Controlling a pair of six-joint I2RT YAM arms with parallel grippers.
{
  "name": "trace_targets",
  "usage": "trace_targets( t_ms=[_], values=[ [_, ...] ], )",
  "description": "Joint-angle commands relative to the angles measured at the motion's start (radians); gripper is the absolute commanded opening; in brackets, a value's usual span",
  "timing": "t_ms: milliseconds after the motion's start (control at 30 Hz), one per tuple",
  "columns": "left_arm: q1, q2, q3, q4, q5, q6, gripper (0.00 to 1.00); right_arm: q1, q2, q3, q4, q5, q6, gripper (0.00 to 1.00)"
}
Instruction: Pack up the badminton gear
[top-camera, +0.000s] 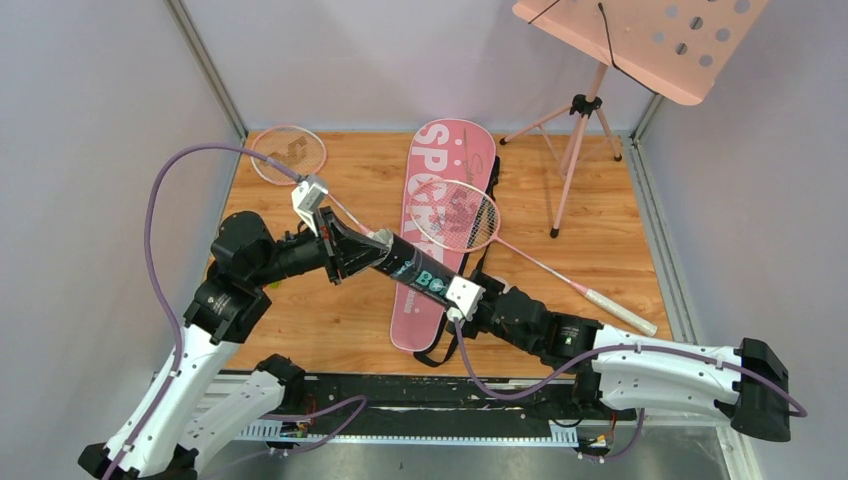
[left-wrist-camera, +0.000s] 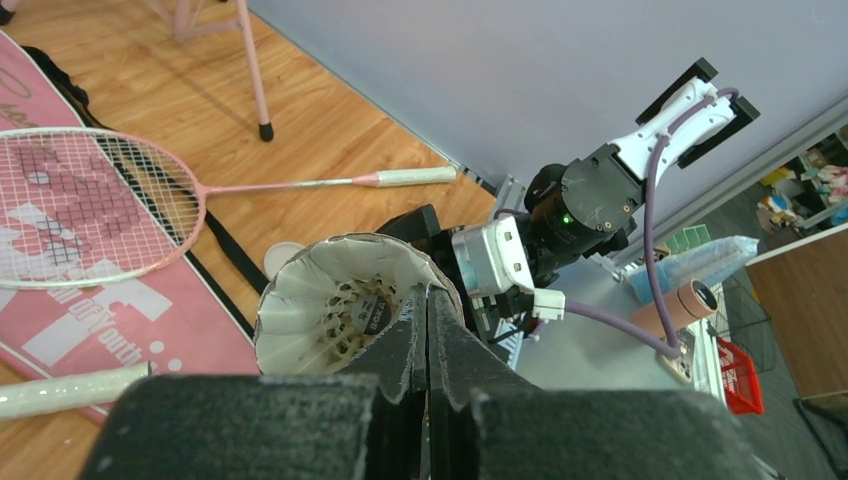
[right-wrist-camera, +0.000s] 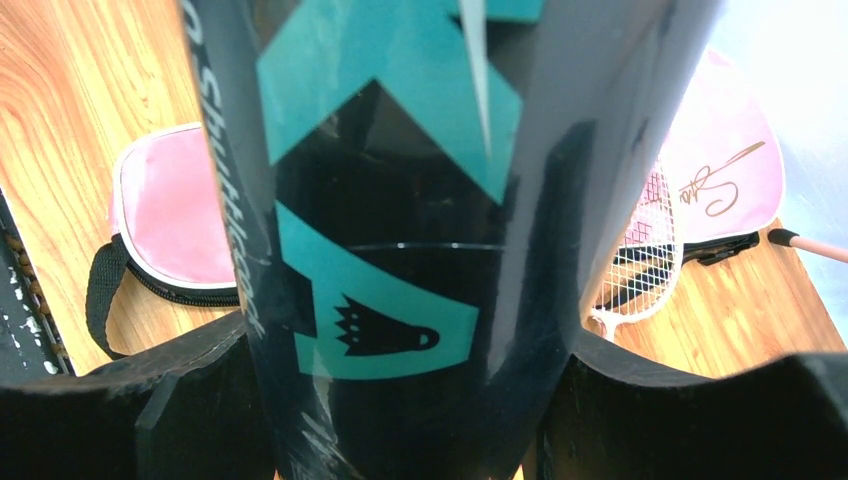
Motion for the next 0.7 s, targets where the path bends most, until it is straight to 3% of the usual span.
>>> trace_targets(
  t_ms=[0,367,500,667],
  values=[
    [-0.058,0.004,-0.018,-0.01,-0.054,0.009,0.0,0.017,-0.033,0.035,0.116,-0.009,-0.003,0.38],
    [-0.125,-0.008,-0.068,0.005,-0.106,-0.028,0.01,0.024,-0.065,0.02,0.124,-0.024,-0.019,0.38],
    [-0.133,-0.005,-0.053,-0.033,-0.122,-0.006,0.12,0.024,-0.068,0.017,0.122,-0.036,-0.027,0.38],
    [-0.133,-0.019,-0.038,-0.061,-0.128,-0.004,0.35,0.024,-0.069,0.013,0.117,-0.045,-0.038,0.38]
  ],
)
